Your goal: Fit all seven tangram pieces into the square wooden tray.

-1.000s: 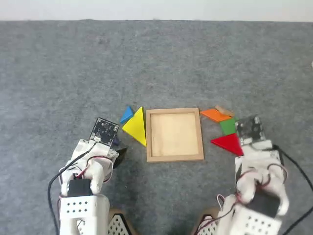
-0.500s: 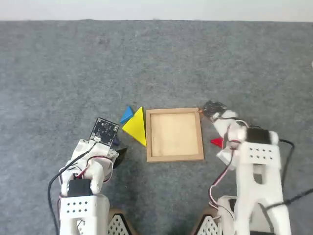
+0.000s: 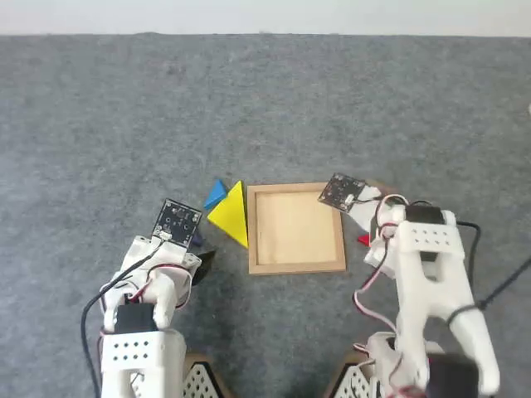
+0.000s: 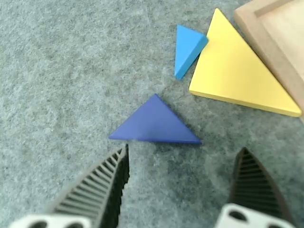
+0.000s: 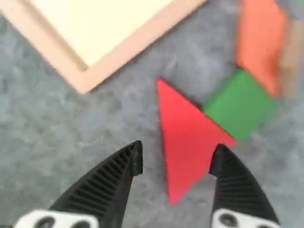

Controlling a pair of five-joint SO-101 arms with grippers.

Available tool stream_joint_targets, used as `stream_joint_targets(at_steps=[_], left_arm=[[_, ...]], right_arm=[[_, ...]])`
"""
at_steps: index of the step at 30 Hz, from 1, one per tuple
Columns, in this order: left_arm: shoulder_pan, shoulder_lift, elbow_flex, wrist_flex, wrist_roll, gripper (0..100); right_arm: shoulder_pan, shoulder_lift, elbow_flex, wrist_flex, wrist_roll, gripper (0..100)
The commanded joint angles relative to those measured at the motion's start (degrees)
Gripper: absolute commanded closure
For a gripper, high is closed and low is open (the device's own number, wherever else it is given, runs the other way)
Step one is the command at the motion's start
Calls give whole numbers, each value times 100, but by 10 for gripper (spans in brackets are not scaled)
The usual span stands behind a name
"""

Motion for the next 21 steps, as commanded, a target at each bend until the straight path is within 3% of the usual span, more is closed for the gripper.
stream_joint_targets(at_steps=[1,5,10,21], left_arm=[[26,-62,-57,-123,-62,665],[26,-62,-57,-123,-62,665],[26,-62,-57,-123,-62,665],[26,-62,-57,-123,-62,665]], right_arm=[[57,655,-774,-84,-149,679],[4,1138,-1275,-48,-484,677],[-31,1648,-1574,-48,-132,677],[259,2651,-1802,-180,-141,677]])
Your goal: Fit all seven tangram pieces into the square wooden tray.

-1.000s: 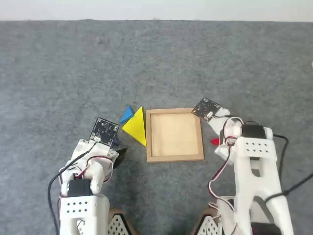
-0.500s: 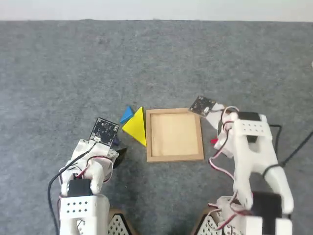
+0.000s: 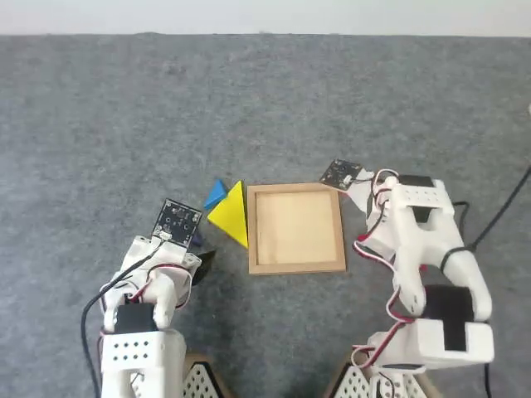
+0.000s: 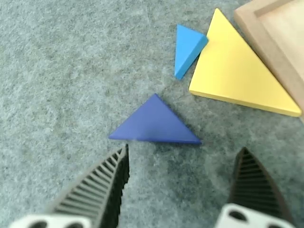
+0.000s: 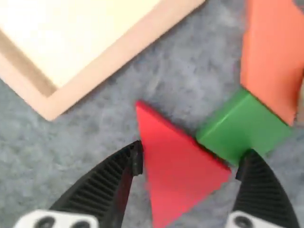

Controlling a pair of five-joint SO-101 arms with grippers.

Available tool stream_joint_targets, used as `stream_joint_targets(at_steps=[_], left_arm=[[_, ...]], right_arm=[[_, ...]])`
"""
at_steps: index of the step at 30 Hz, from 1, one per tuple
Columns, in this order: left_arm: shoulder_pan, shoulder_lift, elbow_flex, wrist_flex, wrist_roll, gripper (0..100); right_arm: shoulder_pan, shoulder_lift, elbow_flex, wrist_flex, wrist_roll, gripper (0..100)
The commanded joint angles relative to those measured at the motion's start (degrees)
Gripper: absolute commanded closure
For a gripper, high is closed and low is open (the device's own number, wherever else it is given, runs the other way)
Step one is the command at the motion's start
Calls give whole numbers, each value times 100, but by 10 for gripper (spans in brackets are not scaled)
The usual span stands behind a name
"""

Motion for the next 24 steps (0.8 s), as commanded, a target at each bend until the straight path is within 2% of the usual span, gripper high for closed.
stream_joint_targets(at_steps=[1,11,20,24], left_arm=[[26,-62,-57,-123,-62,665],[26,-62,-57,-123,-62,665],[26,-62,-57,-123,-62,665],[26,-62,-57,-123,-62,665]], right_arm=[[347,312,-352,-171,-26,677],[1121,532,-457,-136,-167,677],[1270,567,-457,189,-176,677],[1552,523,-457,127,-686,678]])
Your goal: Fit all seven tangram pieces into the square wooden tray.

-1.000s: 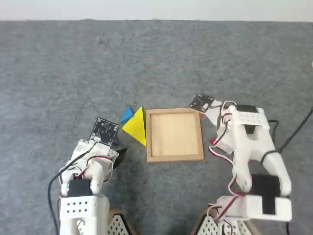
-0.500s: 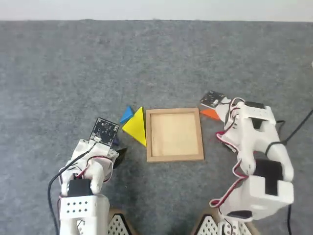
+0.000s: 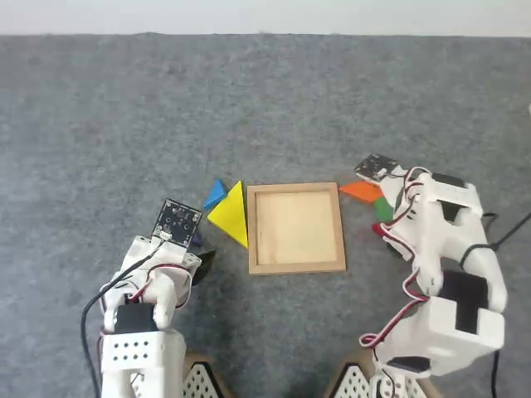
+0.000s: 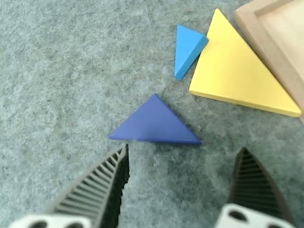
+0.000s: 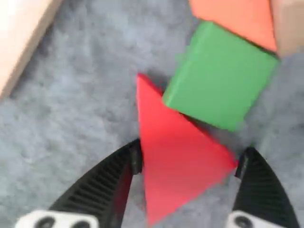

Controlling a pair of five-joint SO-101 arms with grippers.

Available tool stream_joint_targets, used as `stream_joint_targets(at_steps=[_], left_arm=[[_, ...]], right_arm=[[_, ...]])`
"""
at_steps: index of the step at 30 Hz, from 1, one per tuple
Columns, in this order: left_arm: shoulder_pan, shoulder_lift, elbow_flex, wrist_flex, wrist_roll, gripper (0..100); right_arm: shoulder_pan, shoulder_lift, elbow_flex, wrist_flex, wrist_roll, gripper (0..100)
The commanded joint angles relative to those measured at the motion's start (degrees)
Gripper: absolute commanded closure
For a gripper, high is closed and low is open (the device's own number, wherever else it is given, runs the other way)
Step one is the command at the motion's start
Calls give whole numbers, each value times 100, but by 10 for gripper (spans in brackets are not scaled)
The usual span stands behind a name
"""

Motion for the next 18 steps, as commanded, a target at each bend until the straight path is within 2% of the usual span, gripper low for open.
stream_joint_targets(at_steps=[1,7,13,18], left_arm=[[18,-62,-57,-123,-62,665],[18,-62,-57,-123,-62,665],[18,-62,-57,-123,-62,665],[18,-62,-57,-123,-62,665]], right_arm=[[444,-40,-88,101,-659,678],[453,-31,-97,180,-1767,677],[453,13,-105,66,-2163,677],[453,22,-97,66,-2145,677]])
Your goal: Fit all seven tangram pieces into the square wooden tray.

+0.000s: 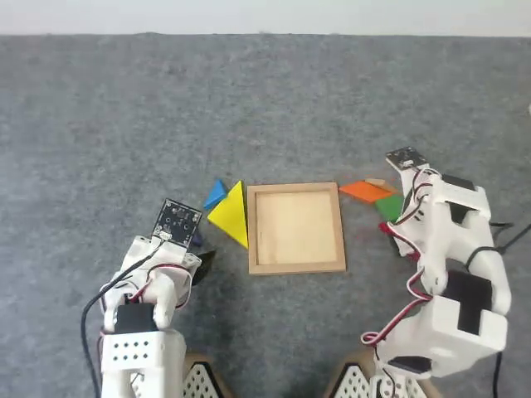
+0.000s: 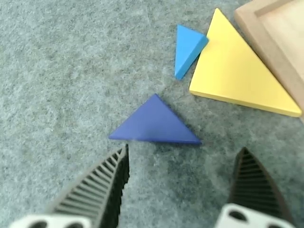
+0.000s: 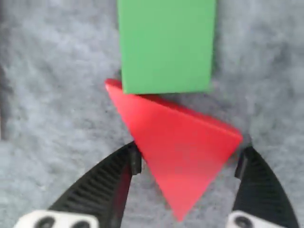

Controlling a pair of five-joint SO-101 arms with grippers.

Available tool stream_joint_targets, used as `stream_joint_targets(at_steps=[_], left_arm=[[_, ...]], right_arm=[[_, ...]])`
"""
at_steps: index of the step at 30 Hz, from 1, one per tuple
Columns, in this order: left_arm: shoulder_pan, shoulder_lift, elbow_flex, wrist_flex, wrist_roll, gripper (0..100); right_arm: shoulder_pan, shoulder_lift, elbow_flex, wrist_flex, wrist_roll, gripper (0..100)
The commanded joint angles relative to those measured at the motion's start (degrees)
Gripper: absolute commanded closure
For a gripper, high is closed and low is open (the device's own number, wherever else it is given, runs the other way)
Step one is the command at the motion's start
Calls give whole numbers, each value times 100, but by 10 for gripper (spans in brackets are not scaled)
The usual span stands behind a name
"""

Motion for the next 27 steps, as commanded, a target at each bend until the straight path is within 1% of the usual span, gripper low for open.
stream_joint_targets(at_steps=[1,6,8,10,12,17,20,27], left_arm=[[18,-62,-57,-123,-62,665],[18,-62,-57,-123,-62,665],[18,-62,-57,-123,-62,665],[18,-62,-57,-123,-62,665],[18,-62,-57,-123,-62,665],[18,-62,-57,-123,-62,665],[18,-62,-57,-123,-62,665],[18,-62,-57,-123,-62,665]], right_arm=[[224,22,-70,22,-88,677],[198,22,-88,-57,-26,677],[92,4,-88,-347,220,677],[-75,-13,-88,-374,668,677],[-207,13,-88,-365,958,677],[-215,4,-88,-418,1046,677],[-268,-13,-97,-435,1415,677],[-303,4,-97,-426,1758,678]])
